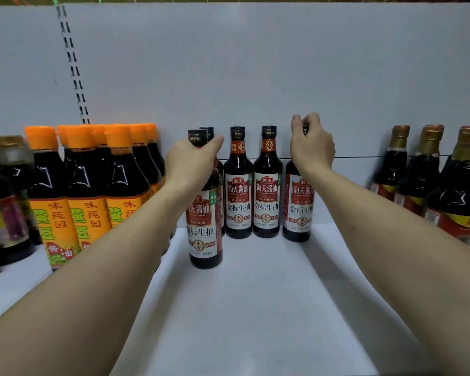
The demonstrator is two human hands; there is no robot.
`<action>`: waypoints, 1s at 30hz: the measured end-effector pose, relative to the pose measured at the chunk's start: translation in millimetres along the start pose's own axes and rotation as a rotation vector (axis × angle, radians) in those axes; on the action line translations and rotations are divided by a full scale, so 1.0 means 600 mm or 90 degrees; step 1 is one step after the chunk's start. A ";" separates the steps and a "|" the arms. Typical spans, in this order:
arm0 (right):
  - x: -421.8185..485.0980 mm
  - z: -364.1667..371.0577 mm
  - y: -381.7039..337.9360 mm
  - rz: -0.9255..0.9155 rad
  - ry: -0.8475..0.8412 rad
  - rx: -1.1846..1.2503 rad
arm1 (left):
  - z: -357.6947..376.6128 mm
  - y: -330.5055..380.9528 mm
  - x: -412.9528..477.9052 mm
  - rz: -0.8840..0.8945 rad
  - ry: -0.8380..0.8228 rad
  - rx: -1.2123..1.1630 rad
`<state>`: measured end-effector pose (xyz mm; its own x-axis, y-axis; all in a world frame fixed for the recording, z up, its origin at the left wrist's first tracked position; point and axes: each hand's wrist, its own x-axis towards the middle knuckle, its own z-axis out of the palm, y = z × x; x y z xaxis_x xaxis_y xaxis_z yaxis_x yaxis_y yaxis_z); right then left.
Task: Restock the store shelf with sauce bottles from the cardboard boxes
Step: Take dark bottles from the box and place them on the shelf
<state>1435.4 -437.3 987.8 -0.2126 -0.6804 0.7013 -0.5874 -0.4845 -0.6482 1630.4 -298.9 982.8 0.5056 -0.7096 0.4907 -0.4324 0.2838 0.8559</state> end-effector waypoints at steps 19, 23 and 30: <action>0.016 0.037 0.007 -0.046 0.038 -0.035 | 0.004 0.000 0.001 0.003 0.012 0.003; 0.014 0.037 0.006 -0.038 0.043 -0.040 | 0.003 0.001 0.000 -0.004 0.002 0.010; -0.016 0.005 -0.025 0.018 0.058 -0.056 | -0.005 0.003 0.001 -0.013 -0.043 0.017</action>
<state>1448.7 -425.3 990.0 -0.2973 -0.6390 0.7094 -0.6454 -0.4130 -0.6426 1632.3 -297.2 984.9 0.4630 -0.7574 0.4603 -0.4433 0.2518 0.8603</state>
